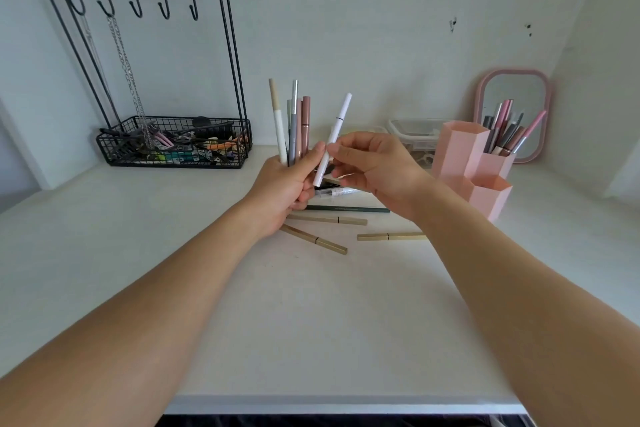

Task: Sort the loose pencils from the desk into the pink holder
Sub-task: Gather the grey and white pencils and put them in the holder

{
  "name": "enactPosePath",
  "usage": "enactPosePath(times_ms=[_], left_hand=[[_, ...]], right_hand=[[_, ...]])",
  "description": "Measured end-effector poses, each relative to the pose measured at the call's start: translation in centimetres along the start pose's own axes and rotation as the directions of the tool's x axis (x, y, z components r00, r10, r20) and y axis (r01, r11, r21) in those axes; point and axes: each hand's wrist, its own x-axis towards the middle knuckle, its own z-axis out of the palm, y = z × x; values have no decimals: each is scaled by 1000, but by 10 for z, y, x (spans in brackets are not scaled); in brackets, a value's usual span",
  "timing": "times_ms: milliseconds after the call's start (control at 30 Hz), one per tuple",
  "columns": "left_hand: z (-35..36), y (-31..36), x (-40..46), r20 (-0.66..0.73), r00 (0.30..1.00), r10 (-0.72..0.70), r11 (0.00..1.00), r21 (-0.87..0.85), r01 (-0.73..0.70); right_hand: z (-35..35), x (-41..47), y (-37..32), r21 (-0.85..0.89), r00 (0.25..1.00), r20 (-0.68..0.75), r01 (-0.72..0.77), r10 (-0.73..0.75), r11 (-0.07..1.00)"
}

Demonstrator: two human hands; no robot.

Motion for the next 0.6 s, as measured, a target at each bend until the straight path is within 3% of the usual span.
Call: enactPosePath(times_ms=[133,333,400,467,533,600], left_hand=[[4,1,-4,54,998,8,997,75,-12],[0,-1,-1,149,989,-21,991,131,1],[0,0,-1,139,990,-18,990,141,-2],[0,0,2,77,997,-9,991,136,-2],[-3,-1,4,-18,1000,-8,996,88,10],[-6,-2,8,-98,995,-24,1000,5,25]], right_hand=[[1,0,3,-113,1000,-11,6,-7,994],[6,-5,5,-117,993,65,-90,98,989],[3,-2,6,-125,994,20,-102,105,987],[-4,4,10,-268,996,-69,-66,49,961],[-10,10,17,-610,992,-78,34,-103,791],[-16,13,26,-848,979,0,107,-202,519]])
